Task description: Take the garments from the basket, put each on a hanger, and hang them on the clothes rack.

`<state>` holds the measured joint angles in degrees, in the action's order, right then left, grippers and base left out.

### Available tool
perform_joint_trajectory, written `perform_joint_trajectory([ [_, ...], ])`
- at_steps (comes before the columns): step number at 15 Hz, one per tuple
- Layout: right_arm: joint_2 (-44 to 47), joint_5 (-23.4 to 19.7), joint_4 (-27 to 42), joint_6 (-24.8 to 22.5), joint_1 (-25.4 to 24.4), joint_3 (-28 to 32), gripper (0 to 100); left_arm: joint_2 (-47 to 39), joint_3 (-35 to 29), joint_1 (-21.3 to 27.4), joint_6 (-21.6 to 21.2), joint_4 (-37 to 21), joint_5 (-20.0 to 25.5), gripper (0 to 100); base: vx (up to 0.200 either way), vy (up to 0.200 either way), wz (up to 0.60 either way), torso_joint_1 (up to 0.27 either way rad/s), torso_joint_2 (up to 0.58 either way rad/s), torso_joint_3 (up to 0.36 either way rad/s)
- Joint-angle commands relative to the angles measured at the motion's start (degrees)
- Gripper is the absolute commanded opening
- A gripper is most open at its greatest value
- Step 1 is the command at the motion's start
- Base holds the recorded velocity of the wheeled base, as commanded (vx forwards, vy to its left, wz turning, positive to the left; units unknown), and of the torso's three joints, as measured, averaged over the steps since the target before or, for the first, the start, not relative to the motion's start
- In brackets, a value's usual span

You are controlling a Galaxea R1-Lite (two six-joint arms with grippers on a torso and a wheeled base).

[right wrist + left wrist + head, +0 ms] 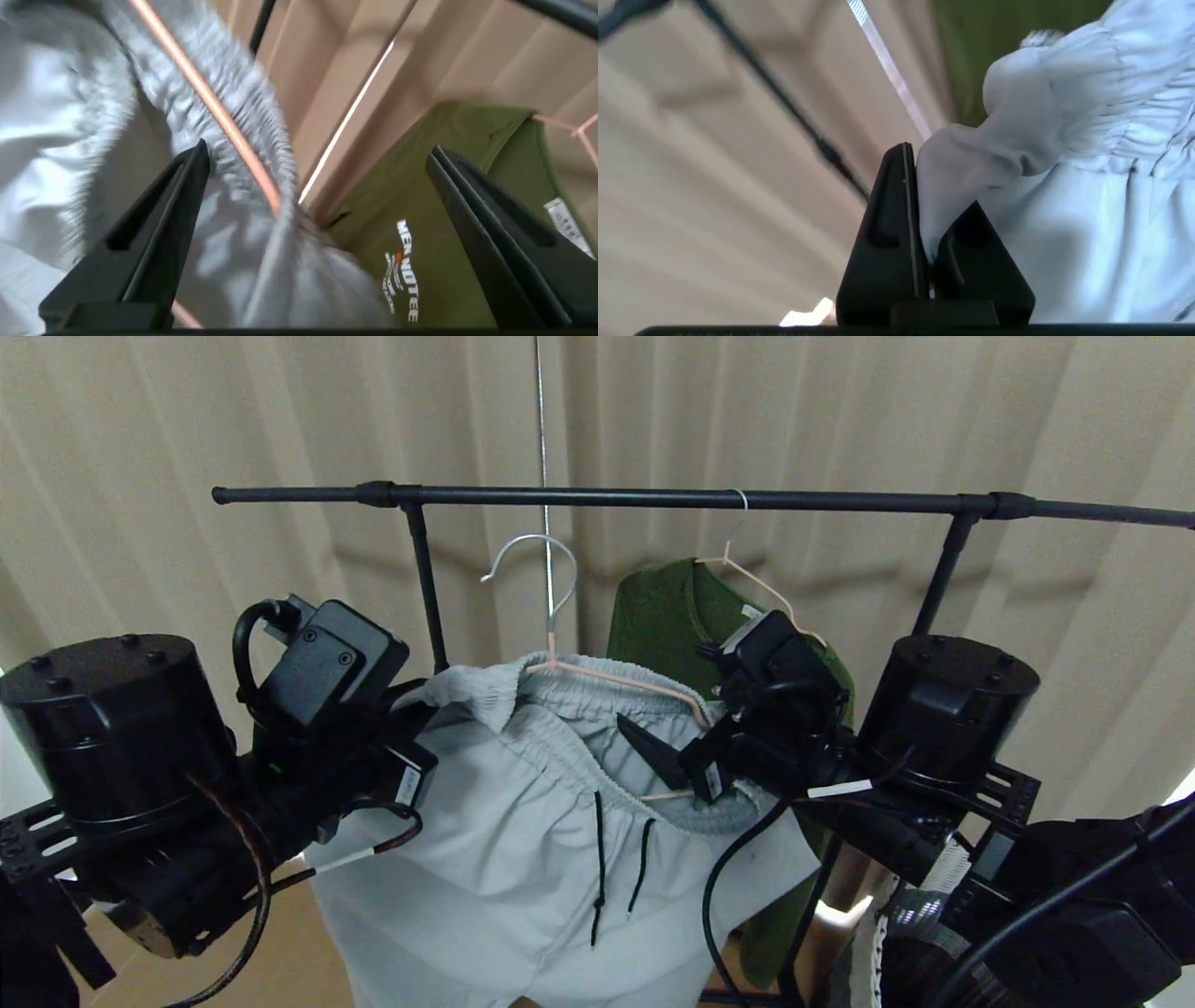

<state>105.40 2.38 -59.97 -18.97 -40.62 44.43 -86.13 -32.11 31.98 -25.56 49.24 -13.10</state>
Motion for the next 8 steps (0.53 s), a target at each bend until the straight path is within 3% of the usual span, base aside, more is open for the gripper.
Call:
perform_joint_trajectory([
  [1,0.9,-0.1,0.0,0.0,0.0,0.1,100,0.2,0.7,2.5,-0.1,1.2,0.0,0,0.0,0.0,0.0,0.0,0.0,0.0],
  [6,0.6,-0.2,0.0,0.0,-0.1,-0.2,100,0.3,0.6,3.7,-0.2,1.3,0.0,0,0.0,0.0,0.0,0.0,0.0,0.0],
  [7,0.6,-0.2,0.0,0.0,0.0,-0.2,0,0.3,0.6,3.7,-0.2,1.3,0.0,0,0.0,0.0,0.0,0.0,0.0,0.0],
  [8,0.5,-0.2,0.0,0.0,-0.1,-0.2,0,0.3,0.6,3.7,-0.2,1.4,-0.1,0,0.0,0.0,0.0,0.0,0.0,0.0],
])
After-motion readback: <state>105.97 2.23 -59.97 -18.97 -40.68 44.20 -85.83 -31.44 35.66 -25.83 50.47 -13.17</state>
